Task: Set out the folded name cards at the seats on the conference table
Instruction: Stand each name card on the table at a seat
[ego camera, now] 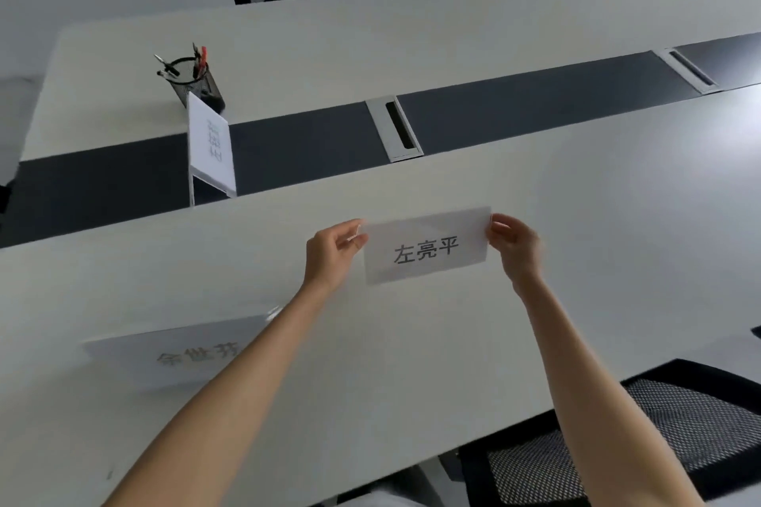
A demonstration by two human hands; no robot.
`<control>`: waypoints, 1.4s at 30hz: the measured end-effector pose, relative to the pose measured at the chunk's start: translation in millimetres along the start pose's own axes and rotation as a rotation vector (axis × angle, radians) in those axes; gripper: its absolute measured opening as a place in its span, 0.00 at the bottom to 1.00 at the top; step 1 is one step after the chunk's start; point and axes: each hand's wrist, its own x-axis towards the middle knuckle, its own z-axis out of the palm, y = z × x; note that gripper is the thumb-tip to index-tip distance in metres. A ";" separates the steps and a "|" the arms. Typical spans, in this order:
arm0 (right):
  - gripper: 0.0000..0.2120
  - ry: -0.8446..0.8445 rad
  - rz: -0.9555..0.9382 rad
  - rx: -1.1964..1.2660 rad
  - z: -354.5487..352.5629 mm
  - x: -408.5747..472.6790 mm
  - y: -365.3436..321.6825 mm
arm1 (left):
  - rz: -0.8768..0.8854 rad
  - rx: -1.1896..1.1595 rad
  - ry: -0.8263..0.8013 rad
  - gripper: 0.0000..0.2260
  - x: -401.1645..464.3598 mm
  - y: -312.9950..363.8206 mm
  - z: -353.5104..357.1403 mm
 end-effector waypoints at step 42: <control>0.07 -0.011 -0.055 -0.058 71.8 191.9 -0.8 | -0.035 0.108 0.148 0.11 171.3 -13.6 48.8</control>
